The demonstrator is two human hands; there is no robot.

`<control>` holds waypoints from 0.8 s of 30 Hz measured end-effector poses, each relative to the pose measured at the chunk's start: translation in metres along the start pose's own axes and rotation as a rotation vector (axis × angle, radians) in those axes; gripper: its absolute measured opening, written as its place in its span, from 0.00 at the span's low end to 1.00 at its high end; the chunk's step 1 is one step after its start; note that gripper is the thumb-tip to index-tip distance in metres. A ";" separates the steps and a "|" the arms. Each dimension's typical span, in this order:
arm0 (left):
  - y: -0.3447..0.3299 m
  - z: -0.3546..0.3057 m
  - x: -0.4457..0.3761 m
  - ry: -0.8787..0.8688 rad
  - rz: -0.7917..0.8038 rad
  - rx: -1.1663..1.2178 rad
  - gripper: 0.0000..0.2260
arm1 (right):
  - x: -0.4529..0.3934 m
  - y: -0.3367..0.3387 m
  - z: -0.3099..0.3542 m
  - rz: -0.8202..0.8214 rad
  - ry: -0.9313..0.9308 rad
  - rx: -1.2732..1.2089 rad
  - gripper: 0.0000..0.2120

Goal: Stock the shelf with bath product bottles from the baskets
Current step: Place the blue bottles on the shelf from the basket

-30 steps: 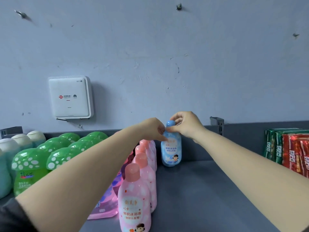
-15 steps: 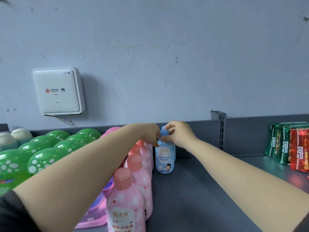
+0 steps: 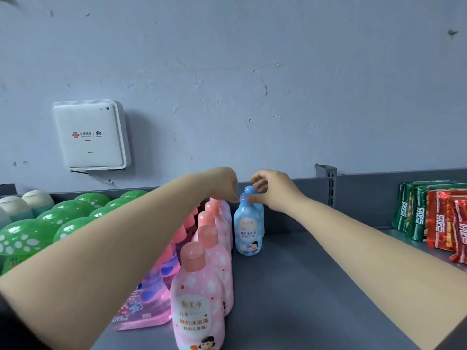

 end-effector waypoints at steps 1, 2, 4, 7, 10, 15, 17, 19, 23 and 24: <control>0.008 0.001 0.005 0.000 -0.039 0.009 0.09 | 0.002 0.006 0.006 -0.023 0.011 0.002 0.20; 0.017 0.002 0.011 0.003 -0.082 0.026 0.10 | 0.004 0.014 0.012 -0.053 0.026 -0.004 0.19; 0.037 0.000 0.027 0.006 -0.200 0.055 0.13 | 0.014 0.030 0.029 -0.127 0.065 -0.014 0.16; 0.066 -0.009 0.058 -0.014 -0.369 0.089 0.11 | 0.039 0.054 0.059 -0.240 0.141 0.008 0.10; 0.081 -0.026 0.094 -0.032 -0.520 0.054 0.10 | 0.079 0.068 0.083 -0.281 0.179 0.163 0.09; 0.064 -0.080 0.147 -0.179 -0.736 0.020 0.11 | 0.163 0.071 0.094 -0.291 0.211 0.711 0.13; 0.045 -0.109 0.159 -0.279 -0.808 -0.001 0.09 | 0.200 0.072 0.086 -0.255 0.160 0.856 0.15; 0.027 -0.141 0.170 -0.390 -0.875 -0.007 0.07 | 0.239 0.077 0.074 -0.222 0.082 0.954 0.15; -0.010 -0.213 0.185 -0.544 -0.863 0.011 0.06 | 0.322 0.089 0.048 -0.198 -0.088 1.025 0.13; -0.017 -0.234 0.190 -0.595 -0.858 0.032 0.06 | 0.342 0.093 0.040 -0.198 -0.127 1.029 0.12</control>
Point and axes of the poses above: each hand's wrist, its own x-axis away from the middle knuckle, its own y-axis out of the back of the hand, z = x × y, the point moved 7 cm from there along -x, towards the middle knuckle, and after that the axes turned 12 degrees about -x, right-handed, at the moved point
